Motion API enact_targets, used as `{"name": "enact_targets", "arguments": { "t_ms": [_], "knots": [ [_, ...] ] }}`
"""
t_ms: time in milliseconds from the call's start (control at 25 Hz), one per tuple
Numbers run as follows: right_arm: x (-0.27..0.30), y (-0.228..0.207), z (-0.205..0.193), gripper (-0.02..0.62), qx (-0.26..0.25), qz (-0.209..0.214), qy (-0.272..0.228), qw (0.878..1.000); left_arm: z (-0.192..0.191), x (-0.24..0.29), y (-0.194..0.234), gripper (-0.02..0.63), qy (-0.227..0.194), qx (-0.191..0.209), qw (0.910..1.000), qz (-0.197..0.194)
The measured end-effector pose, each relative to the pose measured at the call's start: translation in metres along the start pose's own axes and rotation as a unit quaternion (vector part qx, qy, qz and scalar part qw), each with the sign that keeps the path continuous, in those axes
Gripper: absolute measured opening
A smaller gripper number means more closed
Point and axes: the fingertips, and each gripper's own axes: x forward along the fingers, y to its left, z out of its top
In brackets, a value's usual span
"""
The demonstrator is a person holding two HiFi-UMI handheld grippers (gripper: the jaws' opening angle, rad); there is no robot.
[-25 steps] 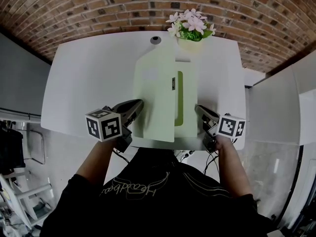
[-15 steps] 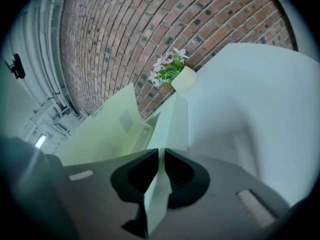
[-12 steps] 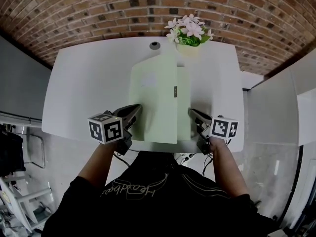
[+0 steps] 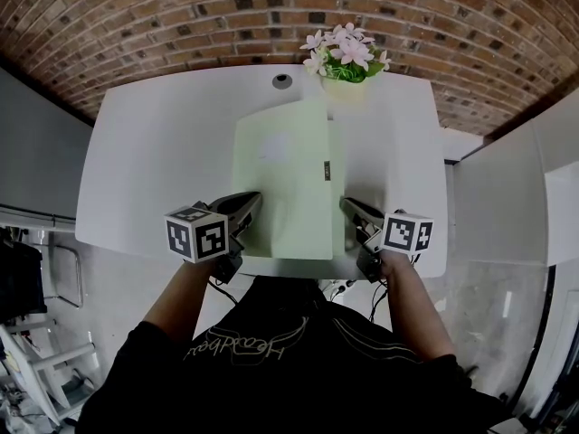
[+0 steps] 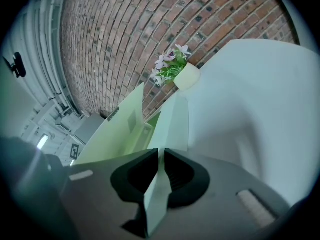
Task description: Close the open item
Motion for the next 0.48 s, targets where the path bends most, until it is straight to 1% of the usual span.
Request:
{"name": "enact_targets", "arguments": {
  "t_ms": [480],
  "knots": [
    [-0.001,0.0,-0.001,0.033,0.008,0.011,-0.002,1.0,-0.003,0.014,0.008,0.002,0.028,0.0,0.9996,0.007]
  ]
}}
